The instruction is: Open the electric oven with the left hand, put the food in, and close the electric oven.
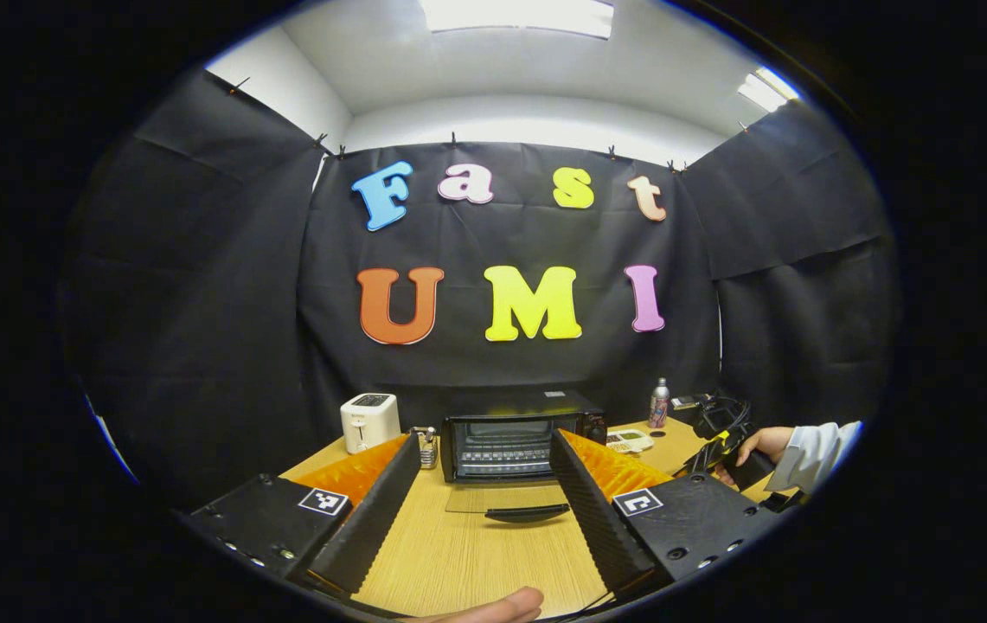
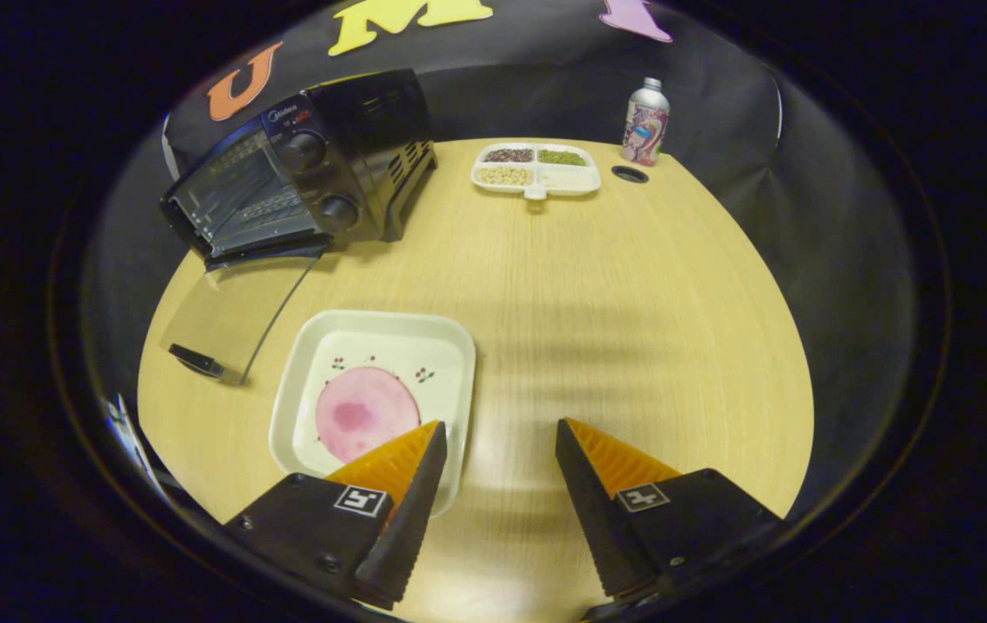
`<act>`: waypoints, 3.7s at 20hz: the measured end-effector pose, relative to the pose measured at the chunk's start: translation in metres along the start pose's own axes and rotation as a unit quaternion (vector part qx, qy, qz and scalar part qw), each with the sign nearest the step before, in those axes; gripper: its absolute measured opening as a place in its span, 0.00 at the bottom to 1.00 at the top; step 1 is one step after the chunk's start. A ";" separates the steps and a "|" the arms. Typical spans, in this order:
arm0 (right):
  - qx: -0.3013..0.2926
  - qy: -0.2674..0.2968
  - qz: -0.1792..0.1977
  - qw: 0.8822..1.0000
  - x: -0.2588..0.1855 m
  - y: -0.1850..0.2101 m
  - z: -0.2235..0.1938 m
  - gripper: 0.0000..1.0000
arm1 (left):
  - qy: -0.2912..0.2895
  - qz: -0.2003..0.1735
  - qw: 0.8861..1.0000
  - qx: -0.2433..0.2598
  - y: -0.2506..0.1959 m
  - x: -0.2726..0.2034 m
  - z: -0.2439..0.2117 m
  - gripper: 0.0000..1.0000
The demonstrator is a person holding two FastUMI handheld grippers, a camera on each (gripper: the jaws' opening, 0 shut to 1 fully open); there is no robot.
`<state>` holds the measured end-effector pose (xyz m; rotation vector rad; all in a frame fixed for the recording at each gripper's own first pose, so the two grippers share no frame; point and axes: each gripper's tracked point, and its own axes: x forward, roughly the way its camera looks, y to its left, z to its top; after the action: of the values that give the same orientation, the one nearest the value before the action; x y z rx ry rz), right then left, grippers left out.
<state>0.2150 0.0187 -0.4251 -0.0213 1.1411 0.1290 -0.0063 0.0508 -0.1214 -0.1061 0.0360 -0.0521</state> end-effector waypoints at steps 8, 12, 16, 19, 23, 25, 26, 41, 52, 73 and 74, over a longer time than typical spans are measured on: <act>0.132 0.059 0.096 0.985 0.009 0.024 0.009 0.02 | 0.021 -0.003 1.000 0.022 -0.012 0.006 -0.014 0.95; 0.209 0.086 0.186 0.956 0.005 0.021 0.007 0.04 | 0.024 -0.015 0.999 0.039 -0.017 0.004 -0.015 0.94; 0.245 0.075 0.201 0.946 -0.004 -0.001 0.002 0.04 | 0.021 -0.018 0.999 0.036 -0.016 0.004 -0.011 0.85; 0.254 0.068 0.199 0.944 -0.013 -0.006 -0.001 0.04 | 0.023 -0.009 0.999 0.022 -0.009 0.006 -0.012 0.96; 0.243 0.052 0.211 0.945 -0.034 -0.002 0.003 0.04 | 0.020 -0.010 1.000 0.014 -0.005 -0.001 -0.012 0.96; 0.249 0.048 0.205 0.945 -0.040 -0.002 0.002 0.01 | 0.019 -0.010 1.000 0.007 -0.001 0.001 -0.010 0.96; 0.248 0.043 0.204 0.946 -0.043 0.000 0.003 0.00 | 0.018 -0.006 1.000 0.004 0.003 0.001 -0.010 0.96; 0.146 -0.034 0.250 0.956 -0.164 0.121 0.031 0.01 | 0.021 0.030 0.999 -0.020 0.046 0.000 -0.031 0.96; 0.085 -0.021 0.309 0.947 -0.130 0.258 0.038 0.04 | 0.003 0.053 0.998 -0.018 0.084 -0.020 -0.025 0.97; 0.226 -0.153 0.215 0.938 0.006 0.283 0.150 0.00 | 0.004 0.096 0.995 0.021 0.144 0.001 -0.033 0.95; 0.236 -0.169 0.210 0.934 0.010 0.280 0.158 0.04 | 0.006 0.096 0.995 0.021 0.144 0.004 -0.035 0.96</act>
<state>0.3305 0.3108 -0.3546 0.6545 0.7937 0.2266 0.0031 0.1901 -0.1721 -0.0595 0.0565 0.1385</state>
